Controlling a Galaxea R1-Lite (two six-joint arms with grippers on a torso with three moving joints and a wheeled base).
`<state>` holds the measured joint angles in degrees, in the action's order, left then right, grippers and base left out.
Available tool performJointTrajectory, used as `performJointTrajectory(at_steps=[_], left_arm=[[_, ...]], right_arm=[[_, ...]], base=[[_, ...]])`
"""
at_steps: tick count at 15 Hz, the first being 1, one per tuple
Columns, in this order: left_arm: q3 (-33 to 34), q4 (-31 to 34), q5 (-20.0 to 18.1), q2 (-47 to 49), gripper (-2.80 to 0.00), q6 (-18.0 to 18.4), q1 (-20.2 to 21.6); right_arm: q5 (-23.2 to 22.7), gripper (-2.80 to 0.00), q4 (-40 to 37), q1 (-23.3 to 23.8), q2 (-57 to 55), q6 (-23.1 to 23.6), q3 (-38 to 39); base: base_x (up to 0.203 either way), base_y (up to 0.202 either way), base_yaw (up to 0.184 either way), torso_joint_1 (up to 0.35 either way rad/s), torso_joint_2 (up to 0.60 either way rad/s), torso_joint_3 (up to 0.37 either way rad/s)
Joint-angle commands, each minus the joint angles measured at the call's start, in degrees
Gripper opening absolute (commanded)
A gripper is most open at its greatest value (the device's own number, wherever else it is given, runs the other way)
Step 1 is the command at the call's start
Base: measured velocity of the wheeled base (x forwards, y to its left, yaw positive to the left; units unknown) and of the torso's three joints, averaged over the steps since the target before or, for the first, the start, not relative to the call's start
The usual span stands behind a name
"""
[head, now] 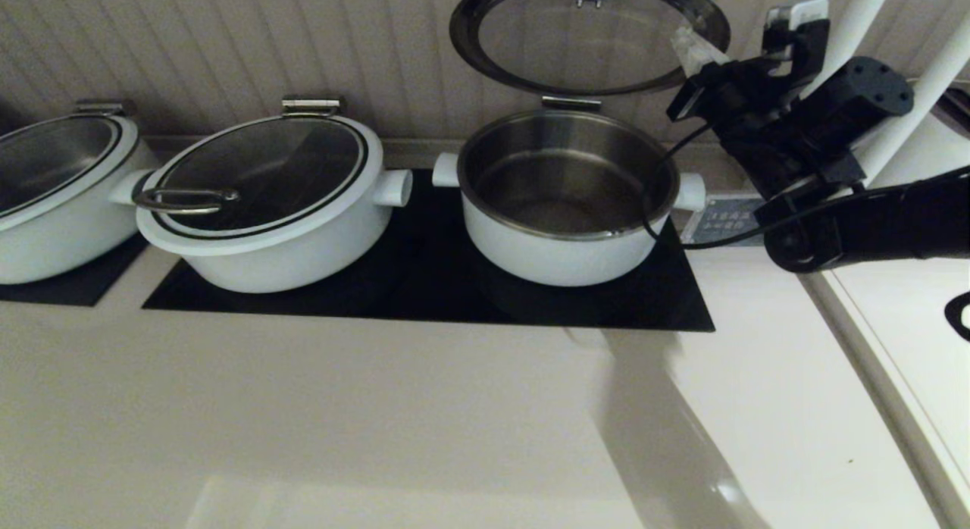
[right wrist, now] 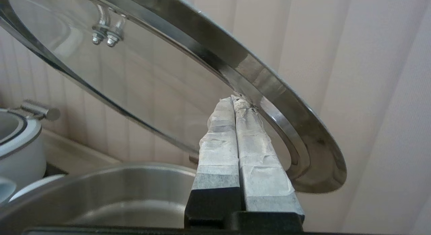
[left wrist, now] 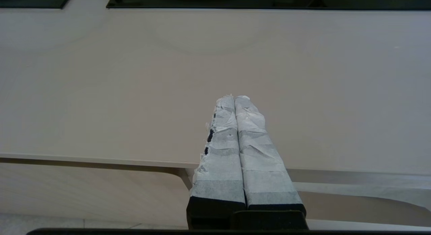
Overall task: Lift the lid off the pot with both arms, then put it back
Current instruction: Open the pot lid completely, then close the pot lid
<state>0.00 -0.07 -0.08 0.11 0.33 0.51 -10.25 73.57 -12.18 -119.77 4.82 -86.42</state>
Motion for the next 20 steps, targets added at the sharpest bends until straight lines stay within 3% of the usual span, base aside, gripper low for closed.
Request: performJointTrajectory(at_steps=[1, 10, 20], left_arm=[[0.00, -0.01, -0.01, -0.02, -2.80, 0.02, 0.02], [0.00, -0.01, -0.01, -0.06, -2.80, 0.02, 0.02], [0.00, -0.01, -0.01, -0.07, -2.80, 0.02, 0.02]], right_arm=[[-0.19, -2.80, 0.15, -0.04, 0.96, 0.36, 1.20], [-0.67, -2.80, 0.43, -0.04, 3.86, 0.55, 7.05], [-4.69, -2.80, -0.08, -0.09, 14.29, 0.55, 22.87]], base=[[0.000, 0.000, 0.000, 0.000, 0.00, 0.000], [0.000, 0.000, 0.000, 0.000, 0.00, 0.000], [0.000, 0.000, 0.000, 0.000, 0.00, 0.000]])
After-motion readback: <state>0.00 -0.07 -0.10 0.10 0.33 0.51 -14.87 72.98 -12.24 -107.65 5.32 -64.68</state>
